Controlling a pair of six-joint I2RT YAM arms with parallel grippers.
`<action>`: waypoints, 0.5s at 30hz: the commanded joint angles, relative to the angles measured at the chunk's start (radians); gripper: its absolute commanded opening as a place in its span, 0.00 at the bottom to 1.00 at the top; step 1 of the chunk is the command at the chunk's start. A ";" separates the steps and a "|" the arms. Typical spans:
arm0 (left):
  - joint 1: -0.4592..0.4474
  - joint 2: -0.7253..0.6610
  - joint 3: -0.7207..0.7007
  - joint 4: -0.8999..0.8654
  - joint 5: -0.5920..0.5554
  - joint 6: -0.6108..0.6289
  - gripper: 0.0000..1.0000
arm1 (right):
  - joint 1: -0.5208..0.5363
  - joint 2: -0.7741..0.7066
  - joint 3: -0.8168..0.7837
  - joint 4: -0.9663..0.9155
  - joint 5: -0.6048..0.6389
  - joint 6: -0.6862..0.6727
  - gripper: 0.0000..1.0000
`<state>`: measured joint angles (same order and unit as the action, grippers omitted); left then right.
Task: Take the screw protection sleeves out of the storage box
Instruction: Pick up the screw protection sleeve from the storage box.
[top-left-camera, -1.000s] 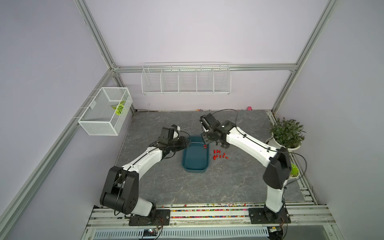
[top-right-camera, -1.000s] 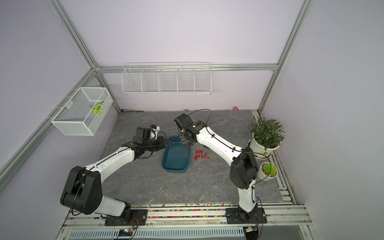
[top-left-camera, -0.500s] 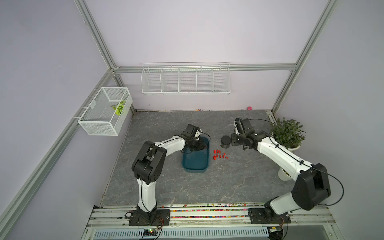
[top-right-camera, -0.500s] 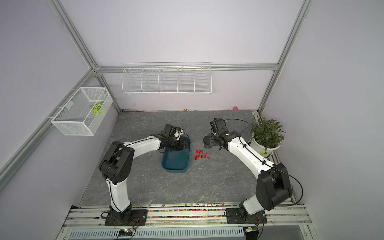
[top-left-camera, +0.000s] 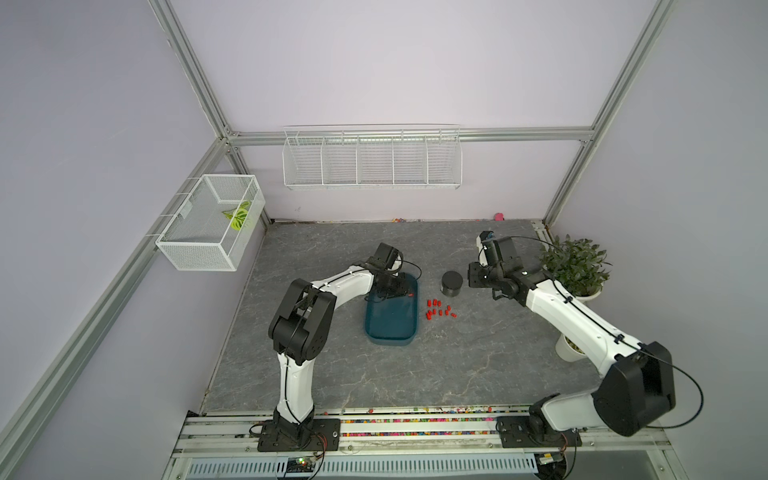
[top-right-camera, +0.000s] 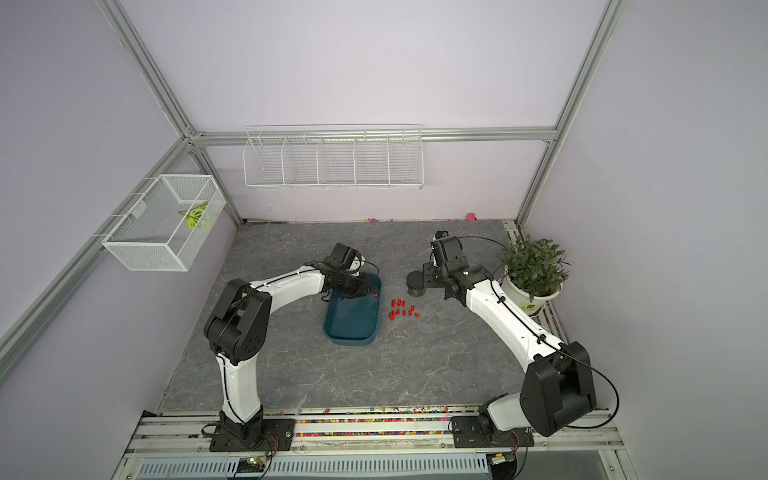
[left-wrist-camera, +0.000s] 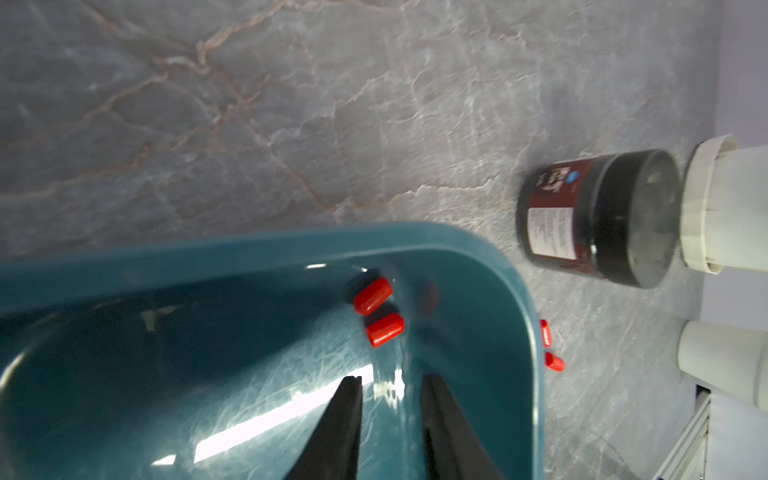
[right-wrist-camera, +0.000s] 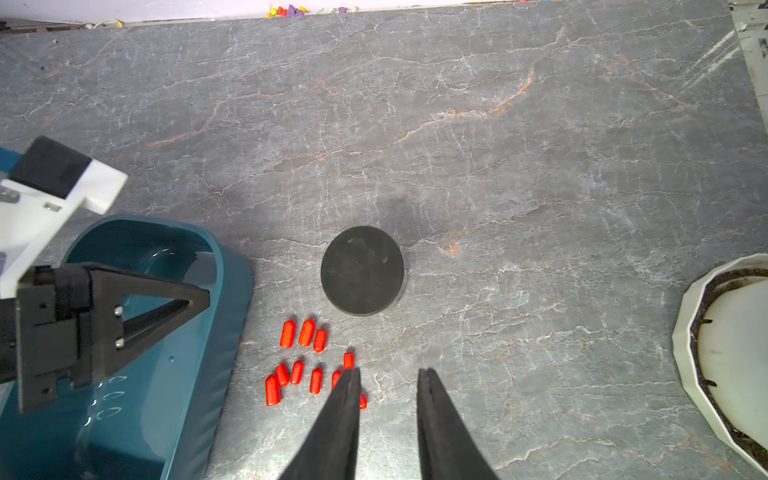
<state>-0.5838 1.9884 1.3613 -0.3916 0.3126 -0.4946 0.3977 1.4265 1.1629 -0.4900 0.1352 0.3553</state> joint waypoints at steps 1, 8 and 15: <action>-0.016 0.017 0.041 -0.044 -0.041 0.021 0.32 | -0.003 -0.005 -0.010 0.008 -0.011 0.014 0.29; -0.036 0.047 0.088 -0.090 -0.091 0.021 0.31 | -0.003 0.002 -0.010 0.008 -0.014 0.016 0.28; -0.038 0.080 0.123 -0.132 -0.125 0.008 0.30 | -0.007 0.004 -0.008 0.004 -0.015 0.012 0.28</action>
<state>-0.6182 2.0365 1.4532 -0.4831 0.2203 -0.4911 0.3977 1.4265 1.1629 -0.4892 0.1291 0.3588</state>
